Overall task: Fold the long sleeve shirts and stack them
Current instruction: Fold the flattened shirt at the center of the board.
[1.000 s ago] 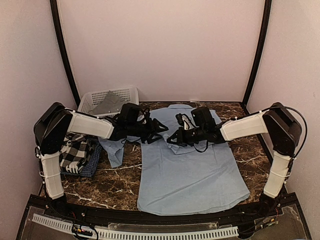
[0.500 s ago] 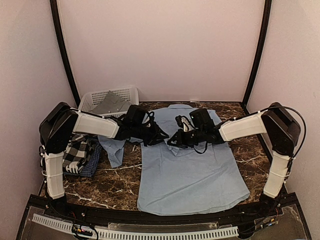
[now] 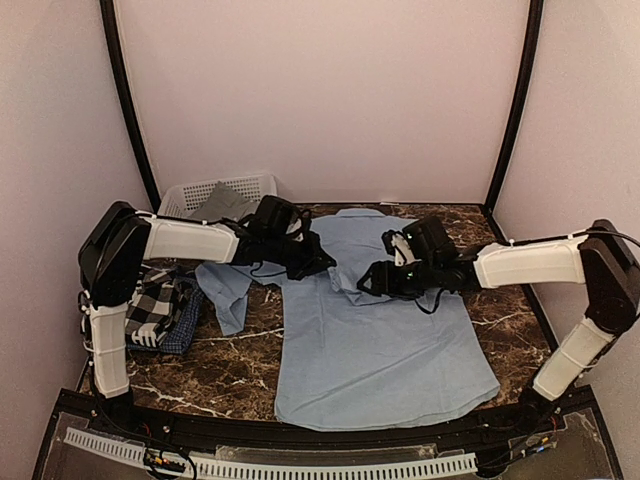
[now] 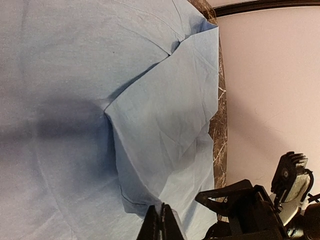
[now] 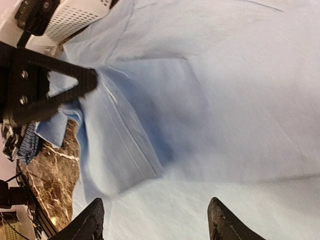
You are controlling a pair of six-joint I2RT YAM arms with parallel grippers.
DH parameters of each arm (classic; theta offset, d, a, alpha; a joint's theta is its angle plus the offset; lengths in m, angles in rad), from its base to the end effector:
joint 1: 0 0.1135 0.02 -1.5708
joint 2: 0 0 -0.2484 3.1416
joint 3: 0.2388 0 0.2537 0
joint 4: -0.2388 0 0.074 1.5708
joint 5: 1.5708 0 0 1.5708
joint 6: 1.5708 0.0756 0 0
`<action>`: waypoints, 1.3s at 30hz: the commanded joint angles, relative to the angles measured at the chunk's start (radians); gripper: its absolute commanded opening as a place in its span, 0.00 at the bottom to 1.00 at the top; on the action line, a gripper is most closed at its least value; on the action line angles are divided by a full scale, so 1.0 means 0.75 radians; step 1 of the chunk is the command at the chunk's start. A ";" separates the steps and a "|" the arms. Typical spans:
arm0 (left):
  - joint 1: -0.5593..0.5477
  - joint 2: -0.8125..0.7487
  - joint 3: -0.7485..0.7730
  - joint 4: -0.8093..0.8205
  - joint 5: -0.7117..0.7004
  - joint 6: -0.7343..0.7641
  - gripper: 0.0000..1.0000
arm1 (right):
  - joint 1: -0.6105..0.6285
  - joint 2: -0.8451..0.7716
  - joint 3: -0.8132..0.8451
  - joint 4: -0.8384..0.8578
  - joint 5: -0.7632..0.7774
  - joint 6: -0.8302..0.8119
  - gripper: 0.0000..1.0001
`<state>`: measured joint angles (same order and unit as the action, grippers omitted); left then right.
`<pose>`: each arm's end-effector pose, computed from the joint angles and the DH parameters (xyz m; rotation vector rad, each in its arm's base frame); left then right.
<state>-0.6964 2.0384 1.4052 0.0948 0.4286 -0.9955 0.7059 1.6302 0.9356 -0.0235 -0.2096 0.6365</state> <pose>0.3548 -0.3376 0.1645 -0.0644 2.4170 -1.3658 0.2744 0.2546 0.1524 -0.2019 2.4436 0.8936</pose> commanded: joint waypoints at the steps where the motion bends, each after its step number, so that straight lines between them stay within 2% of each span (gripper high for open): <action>1: 0.055 -0.068 0.036 -0.097 -0.028 0.106 0.00 | -0.018 -0.217 -0.168 -0.215 0.232 0.054 0.68; 8: 0.145 -0.045 -0.046 -0.055 0.039 0.156 0.00 | -0.071 -0.547 -0.403 -0.428 0.391 0.181 0.69; 13: 0.168 0.017 -0.083 -0.039 0.099 0.214 0.00 | -0.088 -0.717 -0.465 -0.553 0.508 0.228 0.75; 15: 0.175 0.033 -0.112 -0.043 0.070 0.227 0.00 | -0.099 -0.789 -0.475 -0.590 0.545 0.231 0.80; 18: 0.194 0.056 -0.162 -0.010 0.059 0.221 0.00 | -0.113 -0.862 -0.483 -0.648 0.601 0.242 0.96; 19: 0.203 0.061 -0.180 -0.008 0.056 0.222 0.00 | -0.119 -0.882 -0.483 -0.672 0.616 0.251 0.98; 23: 0.231 0.094 -0.201 -0.014 0.021 0.243 0.00 | -0.144 -0.918 -0.476 -0.747 0.663 0.290 0.99; 31: 0.315 0.157 -0.174 -0.045 -0.042 0.299 0.00 | -0.183 -0.864 -0.441 -0.788 0.624 0.248 0.99; 39: 0.359 0.170 -0.115 -0.104 0.012 0.350 0.00 | -0.186 -0.878 -0.475 -0.832 0.461 0.283 0.99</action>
<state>-0.4389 2.1407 1.3041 0.0959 0.4572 -0.7746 0.5735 0.9890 0.5842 -0.6132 0.2146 0.8215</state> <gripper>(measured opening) 0.009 0.986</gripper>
